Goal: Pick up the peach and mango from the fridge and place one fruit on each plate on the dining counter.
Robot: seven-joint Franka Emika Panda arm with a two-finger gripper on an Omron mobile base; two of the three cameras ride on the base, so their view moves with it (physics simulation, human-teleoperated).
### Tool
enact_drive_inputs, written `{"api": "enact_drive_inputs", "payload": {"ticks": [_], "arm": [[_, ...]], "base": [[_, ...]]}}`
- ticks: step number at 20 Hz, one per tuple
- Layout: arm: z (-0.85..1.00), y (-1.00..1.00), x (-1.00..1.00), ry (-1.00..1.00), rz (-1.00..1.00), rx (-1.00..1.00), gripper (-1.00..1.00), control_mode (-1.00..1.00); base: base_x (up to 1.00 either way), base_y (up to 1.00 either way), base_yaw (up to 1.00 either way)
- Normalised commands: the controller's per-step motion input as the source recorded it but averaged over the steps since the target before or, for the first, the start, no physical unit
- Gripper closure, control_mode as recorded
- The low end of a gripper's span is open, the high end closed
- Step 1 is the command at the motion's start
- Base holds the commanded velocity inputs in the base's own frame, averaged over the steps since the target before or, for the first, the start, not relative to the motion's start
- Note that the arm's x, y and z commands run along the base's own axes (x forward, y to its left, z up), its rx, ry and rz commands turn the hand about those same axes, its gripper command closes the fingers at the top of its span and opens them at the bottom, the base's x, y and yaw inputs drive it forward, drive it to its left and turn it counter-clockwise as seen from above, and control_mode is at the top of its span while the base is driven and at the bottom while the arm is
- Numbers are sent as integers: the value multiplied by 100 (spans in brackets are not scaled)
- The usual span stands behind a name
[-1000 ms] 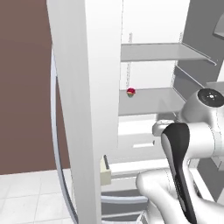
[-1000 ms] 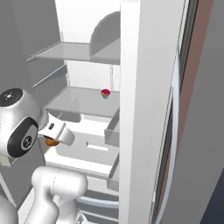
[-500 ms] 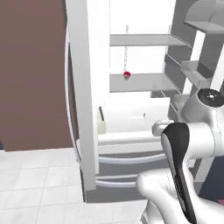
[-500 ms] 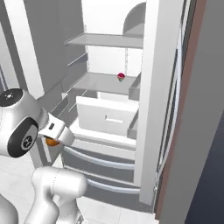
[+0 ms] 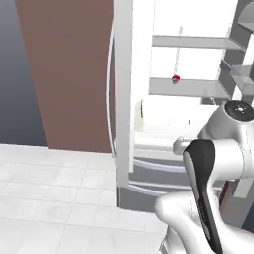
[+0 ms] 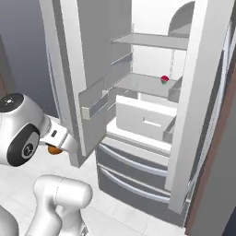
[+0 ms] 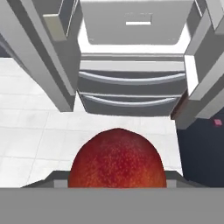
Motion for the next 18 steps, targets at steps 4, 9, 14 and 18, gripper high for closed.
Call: {"api": "enact_drive_inputs", "payload": {"ticks": [4,9,14,18], "arm": [[0,0,0,0,0,0,100,100],[0,0,0,0,0,0,100,100],[0,0,0,0,0,0,100,100],[0,0,0,0,0,0,100,100]], "base": [[-28,35,44],[-25,38,48],[-2,38,51],[0,29,53]]}}
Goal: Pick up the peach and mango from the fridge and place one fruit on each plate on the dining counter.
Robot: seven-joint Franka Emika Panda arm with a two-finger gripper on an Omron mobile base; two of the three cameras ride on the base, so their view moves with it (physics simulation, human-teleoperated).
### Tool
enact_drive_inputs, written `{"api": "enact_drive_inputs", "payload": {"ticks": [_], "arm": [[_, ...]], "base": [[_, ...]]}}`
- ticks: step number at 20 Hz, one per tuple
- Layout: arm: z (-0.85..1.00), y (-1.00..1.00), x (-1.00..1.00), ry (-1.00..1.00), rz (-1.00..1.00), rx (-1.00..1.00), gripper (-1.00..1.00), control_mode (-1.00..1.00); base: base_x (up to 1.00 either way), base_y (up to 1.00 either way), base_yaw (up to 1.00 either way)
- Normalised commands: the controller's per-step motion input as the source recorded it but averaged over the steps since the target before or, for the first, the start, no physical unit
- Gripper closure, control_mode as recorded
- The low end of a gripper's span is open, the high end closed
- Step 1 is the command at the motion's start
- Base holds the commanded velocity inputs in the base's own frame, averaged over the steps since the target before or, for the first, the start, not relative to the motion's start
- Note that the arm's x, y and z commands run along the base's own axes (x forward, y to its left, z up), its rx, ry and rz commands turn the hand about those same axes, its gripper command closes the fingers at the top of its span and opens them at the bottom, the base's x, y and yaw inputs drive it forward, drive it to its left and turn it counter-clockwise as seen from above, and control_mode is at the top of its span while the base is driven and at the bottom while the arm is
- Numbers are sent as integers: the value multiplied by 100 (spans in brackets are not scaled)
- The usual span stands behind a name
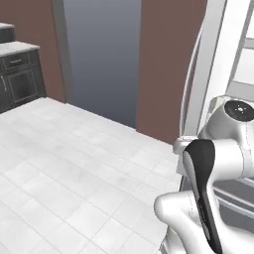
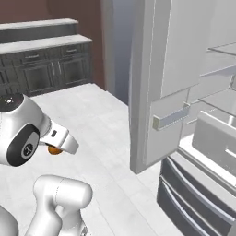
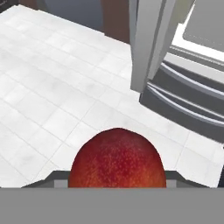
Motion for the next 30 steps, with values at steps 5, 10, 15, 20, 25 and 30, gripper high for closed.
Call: {"api": "enact_drive_inputs", "payload": {"ticks": [5,10,15,20,25,30], "arm": [[0,0,0,0,0,0,100,100],[0,0,0,0,0,0,100,100],[0,0,0,0,0,0,100,100],[0,0,0,0,0,0,100,100],[0,0,0,0,0,0,100,100],[0,0,0,0,0,0,100,100]], "base": [[33,29,39],[98,16,15],[100,24,4],[100,34,3],[100,55,0],[100,61,0]]}}
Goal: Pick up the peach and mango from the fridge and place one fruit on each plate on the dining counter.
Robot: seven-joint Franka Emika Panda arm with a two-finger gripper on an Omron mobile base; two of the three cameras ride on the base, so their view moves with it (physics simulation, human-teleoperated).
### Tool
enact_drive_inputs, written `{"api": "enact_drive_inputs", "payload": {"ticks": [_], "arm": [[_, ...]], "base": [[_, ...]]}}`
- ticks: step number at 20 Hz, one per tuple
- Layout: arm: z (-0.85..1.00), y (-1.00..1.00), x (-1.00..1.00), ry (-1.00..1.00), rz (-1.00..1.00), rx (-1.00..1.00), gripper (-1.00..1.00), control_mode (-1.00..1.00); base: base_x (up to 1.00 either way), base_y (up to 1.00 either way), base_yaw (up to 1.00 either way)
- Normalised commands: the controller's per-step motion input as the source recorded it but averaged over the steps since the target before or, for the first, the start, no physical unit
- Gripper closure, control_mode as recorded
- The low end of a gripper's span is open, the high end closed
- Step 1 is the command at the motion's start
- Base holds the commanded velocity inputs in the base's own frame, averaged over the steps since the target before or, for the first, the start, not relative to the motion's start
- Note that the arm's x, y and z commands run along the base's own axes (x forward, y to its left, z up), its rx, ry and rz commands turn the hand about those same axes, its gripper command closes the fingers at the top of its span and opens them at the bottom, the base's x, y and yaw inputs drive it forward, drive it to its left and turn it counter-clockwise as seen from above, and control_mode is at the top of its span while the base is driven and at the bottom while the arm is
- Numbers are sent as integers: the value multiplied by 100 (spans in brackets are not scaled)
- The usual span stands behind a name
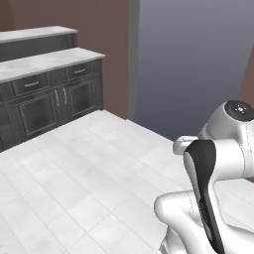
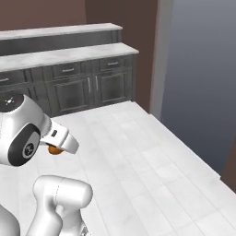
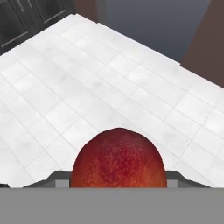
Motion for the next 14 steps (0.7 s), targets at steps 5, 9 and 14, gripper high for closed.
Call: {"api": "enact_drive_inputs", "payload": {"ticks": [5,9,14], "arm": [[0,0,0,0,0,0,100,100],[0,0,0,0,0,0,100,100],[0,0,0,0,0,0,100,100]], "base": [[100,69,0],[100,69,0],[100,62,0]]}}
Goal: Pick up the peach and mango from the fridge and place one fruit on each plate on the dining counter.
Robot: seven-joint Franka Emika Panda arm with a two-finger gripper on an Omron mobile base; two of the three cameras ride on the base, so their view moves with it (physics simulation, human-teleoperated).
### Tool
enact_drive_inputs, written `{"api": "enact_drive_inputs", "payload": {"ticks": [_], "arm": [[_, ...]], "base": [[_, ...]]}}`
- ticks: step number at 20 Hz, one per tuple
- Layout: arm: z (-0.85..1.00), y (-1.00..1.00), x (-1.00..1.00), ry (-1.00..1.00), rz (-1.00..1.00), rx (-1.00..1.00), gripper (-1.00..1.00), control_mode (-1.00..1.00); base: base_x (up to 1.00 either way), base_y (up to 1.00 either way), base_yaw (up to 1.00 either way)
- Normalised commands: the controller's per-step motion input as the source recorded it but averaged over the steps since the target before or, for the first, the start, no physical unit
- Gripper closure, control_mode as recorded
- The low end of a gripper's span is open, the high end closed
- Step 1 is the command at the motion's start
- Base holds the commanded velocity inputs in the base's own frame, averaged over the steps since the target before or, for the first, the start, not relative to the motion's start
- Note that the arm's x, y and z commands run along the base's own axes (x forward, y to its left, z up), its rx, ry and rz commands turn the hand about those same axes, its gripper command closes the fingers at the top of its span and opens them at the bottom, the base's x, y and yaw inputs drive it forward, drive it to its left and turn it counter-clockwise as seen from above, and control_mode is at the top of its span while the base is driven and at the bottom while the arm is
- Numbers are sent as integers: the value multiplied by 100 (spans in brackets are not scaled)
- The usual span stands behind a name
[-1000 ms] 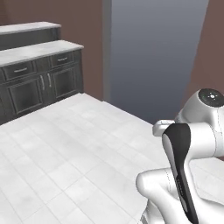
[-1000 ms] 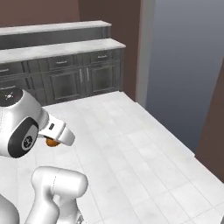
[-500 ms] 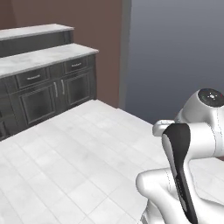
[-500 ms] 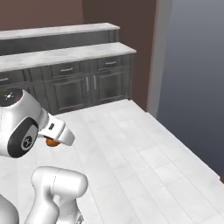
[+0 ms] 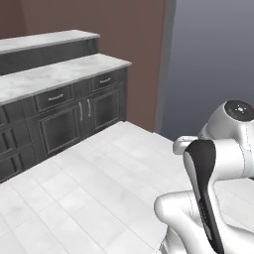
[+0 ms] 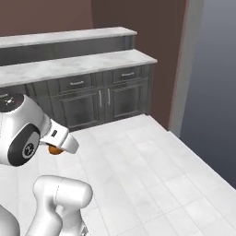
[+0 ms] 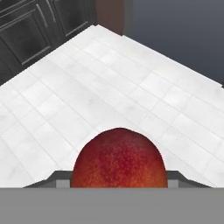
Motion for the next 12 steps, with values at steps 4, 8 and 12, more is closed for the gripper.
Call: {"api": "enact_drive_inputs", "payload": {"ticks": [4,8,12], "arm": [[0,0,0,0,0,0,100,100],[0,0,0,0,0,0,100,100],[0,0,0,0,0,0,100,100]], "base": [[100,55,0],[100,56,0],[100,65,0]]}}
